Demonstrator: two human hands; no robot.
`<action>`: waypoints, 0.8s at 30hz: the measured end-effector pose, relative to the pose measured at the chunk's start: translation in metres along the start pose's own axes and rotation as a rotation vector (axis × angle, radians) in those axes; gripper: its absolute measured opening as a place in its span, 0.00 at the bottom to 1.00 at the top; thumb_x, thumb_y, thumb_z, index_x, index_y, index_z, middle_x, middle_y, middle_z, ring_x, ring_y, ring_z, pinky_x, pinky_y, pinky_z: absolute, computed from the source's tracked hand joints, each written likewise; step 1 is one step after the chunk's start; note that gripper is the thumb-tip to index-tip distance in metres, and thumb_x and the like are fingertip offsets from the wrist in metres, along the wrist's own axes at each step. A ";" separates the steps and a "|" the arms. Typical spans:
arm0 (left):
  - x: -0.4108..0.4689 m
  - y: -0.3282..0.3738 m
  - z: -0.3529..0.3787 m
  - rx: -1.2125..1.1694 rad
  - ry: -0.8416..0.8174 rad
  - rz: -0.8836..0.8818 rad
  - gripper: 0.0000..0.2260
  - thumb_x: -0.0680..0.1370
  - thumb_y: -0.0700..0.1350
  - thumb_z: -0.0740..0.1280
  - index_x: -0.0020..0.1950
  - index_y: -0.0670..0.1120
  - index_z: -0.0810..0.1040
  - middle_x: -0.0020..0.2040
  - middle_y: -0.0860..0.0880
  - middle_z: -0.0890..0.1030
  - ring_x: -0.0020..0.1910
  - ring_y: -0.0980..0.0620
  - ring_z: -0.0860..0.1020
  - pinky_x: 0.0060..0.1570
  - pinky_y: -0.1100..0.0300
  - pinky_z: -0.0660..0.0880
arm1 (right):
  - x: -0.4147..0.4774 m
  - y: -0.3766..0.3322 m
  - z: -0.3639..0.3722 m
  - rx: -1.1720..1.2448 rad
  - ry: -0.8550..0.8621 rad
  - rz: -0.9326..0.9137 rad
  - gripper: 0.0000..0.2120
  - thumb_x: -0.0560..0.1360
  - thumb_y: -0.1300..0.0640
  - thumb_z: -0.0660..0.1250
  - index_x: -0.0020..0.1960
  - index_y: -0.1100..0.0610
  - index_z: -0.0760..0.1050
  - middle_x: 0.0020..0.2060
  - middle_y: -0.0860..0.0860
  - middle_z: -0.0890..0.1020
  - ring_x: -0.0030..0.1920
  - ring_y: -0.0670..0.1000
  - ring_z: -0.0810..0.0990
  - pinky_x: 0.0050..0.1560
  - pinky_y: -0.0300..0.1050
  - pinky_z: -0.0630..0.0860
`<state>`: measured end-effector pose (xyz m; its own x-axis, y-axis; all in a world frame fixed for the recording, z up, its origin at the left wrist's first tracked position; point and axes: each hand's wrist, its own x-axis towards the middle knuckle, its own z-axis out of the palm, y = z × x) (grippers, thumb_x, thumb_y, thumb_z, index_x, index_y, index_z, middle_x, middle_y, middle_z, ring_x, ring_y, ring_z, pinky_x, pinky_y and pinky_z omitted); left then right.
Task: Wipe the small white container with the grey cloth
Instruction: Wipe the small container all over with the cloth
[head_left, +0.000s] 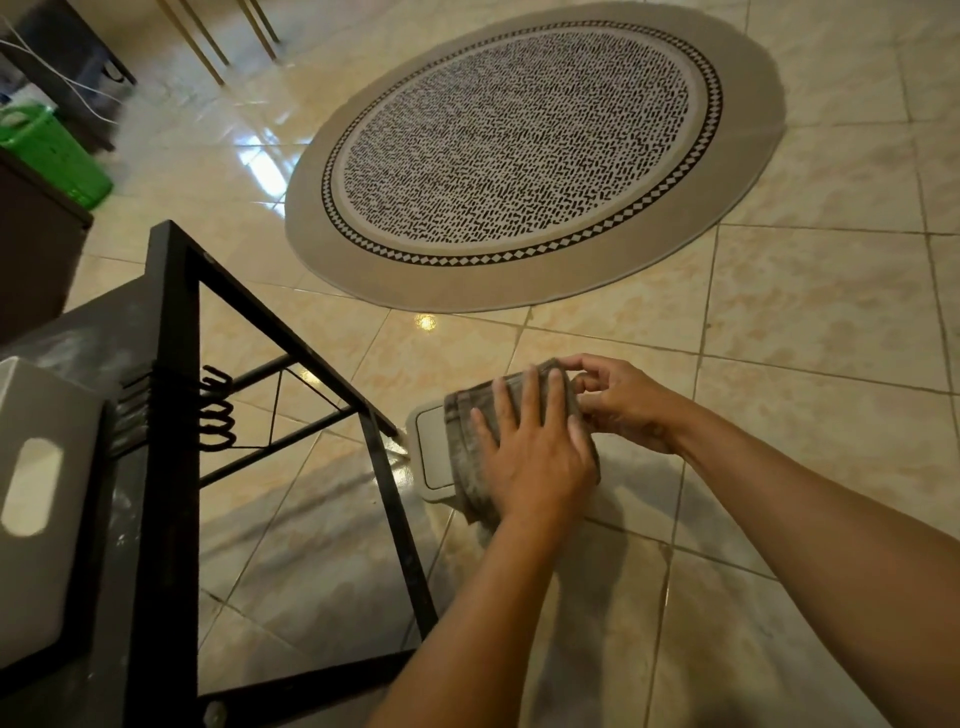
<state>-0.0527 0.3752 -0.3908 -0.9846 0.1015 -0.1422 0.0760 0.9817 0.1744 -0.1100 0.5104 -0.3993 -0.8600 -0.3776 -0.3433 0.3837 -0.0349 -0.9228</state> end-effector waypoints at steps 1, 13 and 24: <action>0.008 0.000 -0.002 0.000 0.008 0.023 0.26 0.81 0.58 0.39 0.79 0.56 0.38 0.80 0.52 0.37 0.77 0.45 0.33 0.74 0.38 0.36 | 0.000 0.000 0.000 -0.008 -0.005 -0.005 0.23 0.77 0.71 0.63 0.70 0.57 0.71 0.49 0.61 0.80 0.48 0.56 0.82 0.47 0.47 0.82; -0.010 -0.011 0.003 -0.017 0.053 -0.049 0.28 0.79 0.58 0.36 0.79 0.56 0.37 0.80 0.51 0.37 0.77 0.44 0.33 0.74 0.39 0.34 | 0.003 0.002 0.000 0.010 0.037 -0.017 0.20 0.77 0.70 0.65 0.66 0.57 0.73 0.39 0.55 0.76 0.39 0.51 0.80 0.41 0.44 0.80; -0.011 -0.027 -0.001 -0.072 0.121 -0.181 0.27 0.82 0.56 0.43 0.80 0.55 0.39 0.80 0.52 0.38 0.77 0.45 0.33 0.73 0.38 0.34 | -0.040 0.024 0.023 0.031 0.352 -0.047 0.19 0.78 0.70 0.64 0.66 0.56 0.70 0.40 0.54 0.78 0.41 0.54 0.80 0.47 0.55 0.81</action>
<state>-0.0443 0.3471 -0.3933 -0.9932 -0.0994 -0.0604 -0.1106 0.9677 0.2265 -0.0591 0.5036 -0.4040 -0.9382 -0.0326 -0.3447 0.3462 -0.0746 -0.9352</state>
